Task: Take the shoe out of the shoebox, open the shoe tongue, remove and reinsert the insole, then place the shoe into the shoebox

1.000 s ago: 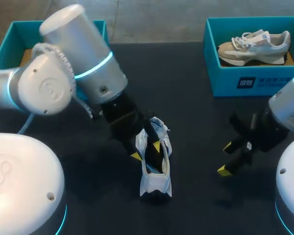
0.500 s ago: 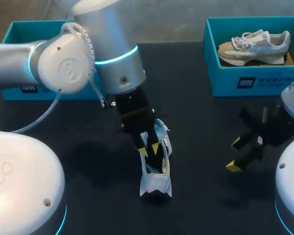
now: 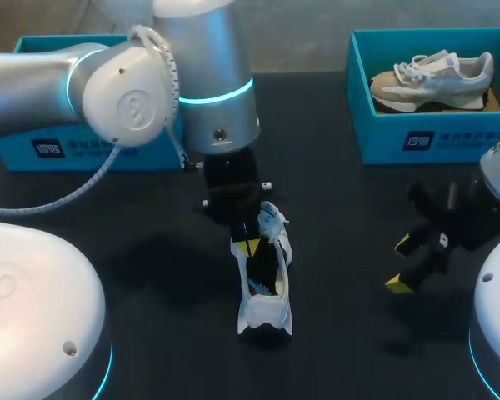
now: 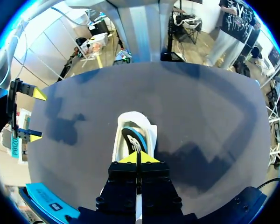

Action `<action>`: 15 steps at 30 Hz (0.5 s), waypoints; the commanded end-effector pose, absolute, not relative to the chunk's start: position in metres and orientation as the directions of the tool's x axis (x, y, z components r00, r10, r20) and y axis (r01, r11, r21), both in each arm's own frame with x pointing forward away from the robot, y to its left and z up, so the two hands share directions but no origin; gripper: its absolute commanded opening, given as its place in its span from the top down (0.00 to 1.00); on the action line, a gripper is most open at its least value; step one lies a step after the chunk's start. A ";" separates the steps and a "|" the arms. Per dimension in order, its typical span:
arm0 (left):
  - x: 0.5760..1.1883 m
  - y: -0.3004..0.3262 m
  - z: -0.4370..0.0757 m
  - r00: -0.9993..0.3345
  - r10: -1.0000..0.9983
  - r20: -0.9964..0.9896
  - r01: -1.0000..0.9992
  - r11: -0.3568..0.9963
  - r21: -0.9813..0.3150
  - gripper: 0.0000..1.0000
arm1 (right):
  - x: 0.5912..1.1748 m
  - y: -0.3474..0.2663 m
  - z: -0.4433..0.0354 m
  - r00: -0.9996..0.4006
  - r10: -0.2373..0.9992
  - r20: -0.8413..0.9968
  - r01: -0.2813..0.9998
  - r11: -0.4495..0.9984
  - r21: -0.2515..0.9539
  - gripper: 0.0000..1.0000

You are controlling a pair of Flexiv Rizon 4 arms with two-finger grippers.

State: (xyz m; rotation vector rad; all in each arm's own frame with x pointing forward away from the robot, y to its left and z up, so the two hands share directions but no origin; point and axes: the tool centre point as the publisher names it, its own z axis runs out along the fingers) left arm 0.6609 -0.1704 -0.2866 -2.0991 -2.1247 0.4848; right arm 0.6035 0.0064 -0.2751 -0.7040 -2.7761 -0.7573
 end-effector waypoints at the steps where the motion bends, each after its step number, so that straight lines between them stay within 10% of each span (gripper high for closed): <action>1: 0.662 -0.176 -0.291 0.004 0.993 -0.119 0.951 -0.041 -0.307 1.00 | 0.601 0.006 -0.275 -0.872 0.398 0.285 0.488 0.758 0.434 0.00; 15: 0.639 -0.179 -0.317 0.088 0.992 -0.095 0.939 -0.114 -0.325 1.00 | 0.601 0.006 -0.275 -0.872 0.398 0.285 0.488 0.758 0.434 0.00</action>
